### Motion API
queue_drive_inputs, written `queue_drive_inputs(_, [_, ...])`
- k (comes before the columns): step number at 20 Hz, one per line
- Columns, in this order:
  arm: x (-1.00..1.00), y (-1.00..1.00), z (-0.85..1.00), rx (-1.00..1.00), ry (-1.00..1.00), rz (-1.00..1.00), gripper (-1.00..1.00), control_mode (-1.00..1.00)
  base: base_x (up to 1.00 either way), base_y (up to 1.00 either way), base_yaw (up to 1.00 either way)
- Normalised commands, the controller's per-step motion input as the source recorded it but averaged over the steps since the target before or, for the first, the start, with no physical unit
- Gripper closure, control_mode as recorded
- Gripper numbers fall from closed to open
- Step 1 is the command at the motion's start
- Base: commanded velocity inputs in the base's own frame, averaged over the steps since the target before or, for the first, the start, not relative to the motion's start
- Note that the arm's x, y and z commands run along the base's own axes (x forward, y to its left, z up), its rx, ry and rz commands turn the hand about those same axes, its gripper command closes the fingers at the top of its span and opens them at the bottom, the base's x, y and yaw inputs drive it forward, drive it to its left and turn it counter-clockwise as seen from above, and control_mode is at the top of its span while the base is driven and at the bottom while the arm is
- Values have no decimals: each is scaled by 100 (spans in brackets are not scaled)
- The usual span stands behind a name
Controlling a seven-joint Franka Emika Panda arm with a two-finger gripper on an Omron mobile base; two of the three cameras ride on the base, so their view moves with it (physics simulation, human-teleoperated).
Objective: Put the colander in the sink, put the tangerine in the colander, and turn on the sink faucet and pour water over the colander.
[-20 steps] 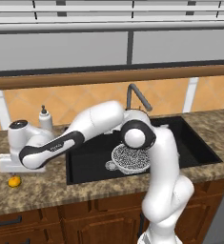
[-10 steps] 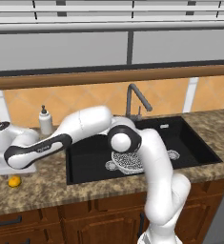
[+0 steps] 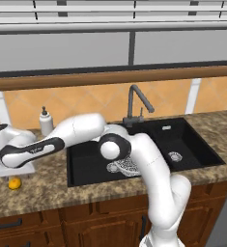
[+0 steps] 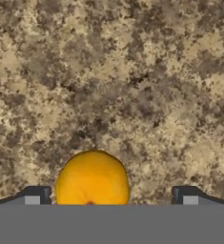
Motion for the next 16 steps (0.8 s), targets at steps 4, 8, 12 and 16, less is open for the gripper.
queue_drive_inputs(4, [7,9,-27,-1,0,0,-100,-100,0,0,0])
queue_drive_inputs(8, [0,4,-1,0,0,0,-100,-100,0,0,0])
queue_drive_inputs(12, [0,0,0,0,0,0,-100,-100,0,0,0])
queue_drive_inputs(16, [0,0,-2,0,0,0,-100,-100,0,0,0])
